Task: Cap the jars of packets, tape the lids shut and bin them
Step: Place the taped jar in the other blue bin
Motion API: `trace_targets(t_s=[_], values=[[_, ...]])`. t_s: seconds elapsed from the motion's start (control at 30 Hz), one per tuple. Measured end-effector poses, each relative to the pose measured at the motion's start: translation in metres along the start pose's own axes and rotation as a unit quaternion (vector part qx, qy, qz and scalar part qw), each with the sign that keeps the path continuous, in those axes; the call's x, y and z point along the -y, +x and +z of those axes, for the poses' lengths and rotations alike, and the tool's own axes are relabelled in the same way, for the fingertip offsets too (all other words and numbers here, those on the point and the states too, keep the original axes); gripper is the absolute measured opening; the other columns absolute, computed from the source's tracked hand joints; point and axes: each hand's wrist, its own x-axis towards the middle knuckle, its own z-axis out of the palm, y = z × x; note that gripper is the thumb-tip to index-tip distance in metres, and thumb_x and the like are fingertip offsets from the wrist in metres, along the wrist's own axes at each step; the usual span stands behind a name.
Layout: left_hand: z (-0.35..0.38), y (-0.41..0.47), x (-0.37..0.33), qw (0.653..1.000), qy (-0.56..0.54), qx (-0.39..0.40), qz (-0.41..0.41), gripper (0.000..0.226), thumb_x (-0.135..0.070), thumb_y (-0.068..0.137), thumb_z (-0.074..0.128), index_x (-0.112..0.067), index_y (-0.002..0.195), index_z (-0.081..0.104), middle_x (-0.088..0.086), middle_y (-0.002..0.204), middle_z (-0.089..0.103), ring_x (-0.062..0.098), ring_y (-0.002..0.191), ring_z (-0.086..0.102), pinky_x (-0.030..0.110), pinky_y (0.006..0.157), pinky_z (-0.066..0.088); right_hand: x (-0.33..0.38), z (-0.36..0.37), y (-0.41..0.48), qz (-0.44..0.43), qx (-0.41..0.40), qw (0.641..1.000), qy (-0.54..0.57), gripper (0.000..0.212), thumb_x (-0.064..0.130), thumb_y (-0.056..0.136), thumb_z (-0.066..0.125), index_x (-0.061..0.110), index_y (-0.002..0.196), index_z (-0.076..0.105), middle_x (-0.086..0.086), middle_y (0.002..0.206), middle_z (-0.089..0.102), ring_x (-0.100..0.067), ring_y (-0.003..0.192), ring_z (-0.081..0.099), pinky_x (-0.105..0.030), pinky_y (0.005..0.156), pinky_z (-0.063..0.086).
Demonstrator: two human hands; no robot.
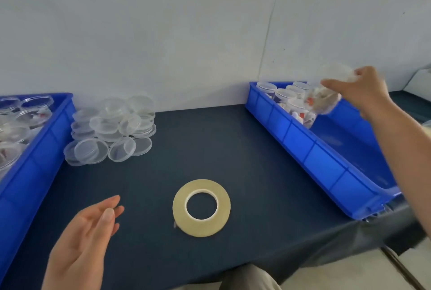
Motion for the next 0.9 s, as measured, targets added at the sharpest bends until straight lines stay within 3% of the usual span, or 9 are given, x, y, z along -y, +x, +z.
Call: trace_targets(t_s=[0.07, 0.17, 0.23, 0.3, 0.33, 0.4, 0.5, 0.73, 0.9], values=[[-0.001, 0.001, 0.001, 1.0, 0.009, -0.002, -0.002, 0.031, -0.029, 0.086, 0.061, -0.011, 0.108, 0.074, 0.0, 0.119, 0.077, 0.018, 0.113, 0.074, 0.032, 0.09, 0.06, -0.023, 0.011, 0.02, 0.021, 0.034, 0.994, -0.097, 0.084, 0.067, 0.068, 0.089, 0.005, 0.117, 0.061, -0.003, 0.088, 0.059, -0.027, 0.068, 0.056, -0.029, 0.051, 0.04], [-0.005, 0.005, 0.003, 1.0, 0.023, 0.008, -0.016, 0.019, -0.011, 0.098, 0.056, -0.004, 0.106, 0.072, 0.005, 0.119, 0.077, 0.023, 0.112, 0.073, 0.029, 0.088, 0.06, -0.052, 0.039, 0.029, 0.067, 0.102, 0.977, -0.174, 0.082, 0.071, 0.07, 0.086, -0.002, 0.099, 0.064, -0.015, 0.075, 0.062, -0.029, 0.055, 0.055, -0.031, 0.048, 0.042], [-0.008, 0.009, 0.004, 0.999, 0.033, 0.022, -0.032, 0.019, -0.002, 0.101, 0.052, -0.003, 0.103, 0.071, 0.008, 0.12, 0.076, 0.027, 0.114, 0.071, 0.023, 0.083, 0.061, -0.071, 0.061, 0.029, 0.105, 0.14, 0.976, -0.132, 0.081, 0.069, 0.071, 0.087, 0.0, 0.107, 0.066, -0.019, 0.09, 0.068, -0.031, 0.066, 0.059, -0.036, 0.057, 0.05], [-0.009, 0.011, 0.006, 0.998, 0.031, 0.032, -0.045, 0.021, 0.004, 0.103, 0.048, -0.002, 0.1, 0.068, 0.012, 0.121, 0.073, 0.029, 0.114, 0.068, 0.019, 0.078, 0.06, -0.081, 0.08, 0.027, 0.15, 0.161, 0.974, -0.047, 0.088, 0.064, 0.071, 0.09, 0.012, 0.134, 0.057, -0.016, 0.121, 0.064, -0.029, 0.092, 0.067, -0.043, 0.077, 0.06], [-0.008, 0.012, 0.006, 0.998, 0.032, 0.03, -0.045, 0.021, 0.004, 0.102, 0.047, -0.001, 0.099, 0.068, 0.013, 0.121, 0.073, 0.029, 0.113, 0.068, 0.018, 0.077, 0.06, -0.083, 0.086, 0.027, 0.166, 0.162, 0.972, -0.024, 0.095, 0.064, 0.071, 0.09, 0.022, 0.145, 0.049, -0.012, 0.129, 0.059, -0.028, 0.098, 0.067, -0.043, 0.078, 0.062], [-0.006, 0.015, 0.006, 0.998, 0.037, 0.019, -0.041, 0.021, 0.004, 0.102, 0.048, -0.002, 0.097, 0.067, 0.013, 0.119, 0.073, 0.026, 0.11, 0.07, 0.017, 0.076, 0.06, -0.08, 0.094, 0.03, 0.185, 0.171, 0.968, -0.006, 0.105, 0.066, 0.07, 0.089, 0.031, 0.154, 0.037, -0.007, 0.127, 0.058, -0.025, 0.093, 0.066, -0.036, 0.064, 0.057], [-0.006, 0.018, 0.01, 0.998, 0.027, 0.025, -0.049, 0.023, 0.008, 0.102, 0.045, -0.001, 0.093, 0.065, 0.014, 0.116, 0.072, 0.01, 0.092, 0.075, 0.016, 0.072, 0.059, -0.074, 0.097, 0.031, 0.207, 0.194, 0.959, 0.015, 0.11, 0.061, 0.074, 0.089, 0.03, 0.159, 0.027, -0.008, 0.119, 0.06, -0.025, 0.093, 0.067, -0.036, 0.062, 0.054], [0.0, 0.023, 0.028, 0.997, 0.039, 0.021, -0.056, 0.021, 0.005, 0.102, 0.048, -0.001, 0.09, 0.066, 0.016, 0.113, 0.074, 0.009, 0.089, 0.076, 0.017, 0.073, 0.06, -0.068, 0.096, 0.028, 0.214, 0.272, 0.935, 0.075, 0.099, 0.064, 0.091, 0.072, 0.034, 0.168, 0.017, -0.006, 0.151, 0.049, -0.024, 0.101, 0.066, -0.036, 0.066, 0.051], [0.002, 0.021, 0.035, 0.998, 0.05, -0.007, -0.038, 0.022, -0.004, 0.101, 0.058, -0.007, 0.09, 0.076, 0.007, 0.107, 0.08, 0.022, 0.099, 0.077, 0.029, 0.081, 0.063, -0.074, 0.107, 0.032, 0.189, 0.251, 0.948, 0.05, 0.103, 0.07, 0.09, 0.069, 0.03, 0.168, 0.016, -0.009, 0.154, 0.046, -0.029, 0.109, 0.06, -0.046, 0.092, 0.05]])
